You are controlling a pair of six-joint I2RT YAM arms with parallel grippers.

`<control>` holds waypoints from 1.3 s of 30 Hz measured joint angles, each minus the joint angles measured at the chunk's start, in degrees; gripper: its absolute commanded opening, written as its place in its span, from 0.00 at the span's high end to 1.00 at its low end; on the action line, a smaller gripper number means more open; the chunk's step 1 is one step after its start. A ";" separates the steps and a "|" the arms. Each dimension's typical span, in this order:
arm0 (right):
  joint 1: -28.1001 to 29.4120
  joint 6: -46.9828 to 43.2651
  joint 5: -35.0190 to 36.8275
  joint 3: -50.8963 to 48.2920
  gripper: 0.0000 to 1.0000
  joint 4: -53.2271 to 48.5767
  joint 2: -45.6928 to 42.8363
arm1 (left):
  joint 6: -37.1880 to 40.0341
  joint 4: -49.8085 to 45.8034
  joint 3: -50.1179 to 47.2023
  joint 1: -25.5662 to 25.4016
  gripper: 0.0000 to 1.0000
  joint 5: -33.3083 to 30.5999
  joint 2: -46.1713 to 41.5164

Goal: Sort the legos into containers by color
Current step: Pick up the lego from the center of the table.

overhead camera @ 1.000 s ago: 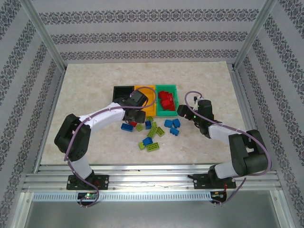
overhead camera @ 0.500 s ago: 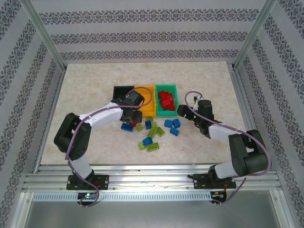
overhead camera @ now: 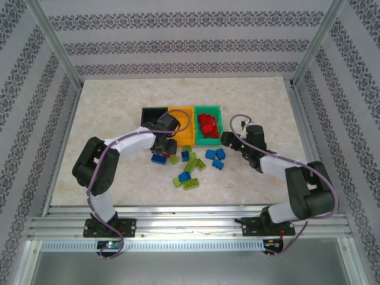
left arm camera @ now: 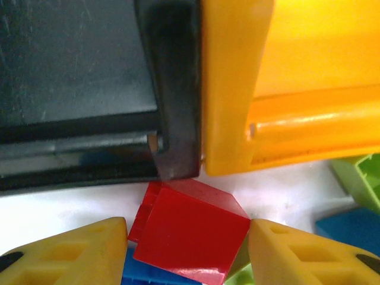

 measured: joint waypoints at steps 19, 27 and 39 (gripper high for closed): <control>0.46 -0.02 0.00 0.02 0.21 0.00 0.22 | 0.50 -1.38 0.59 0.00 0.45 -0.20 2.54; 0.46 -0.02 0.00 0.11 0.22 0.00 0.26 | 0.87 -1.27 0.55 0.00 0.54 -0.09 2.29; 0.46 -0.02 0.00 0.13 0.21 0.00 0.31 | 0.85 1.42 -5.22 -0.02 0.55 0.48 -9.68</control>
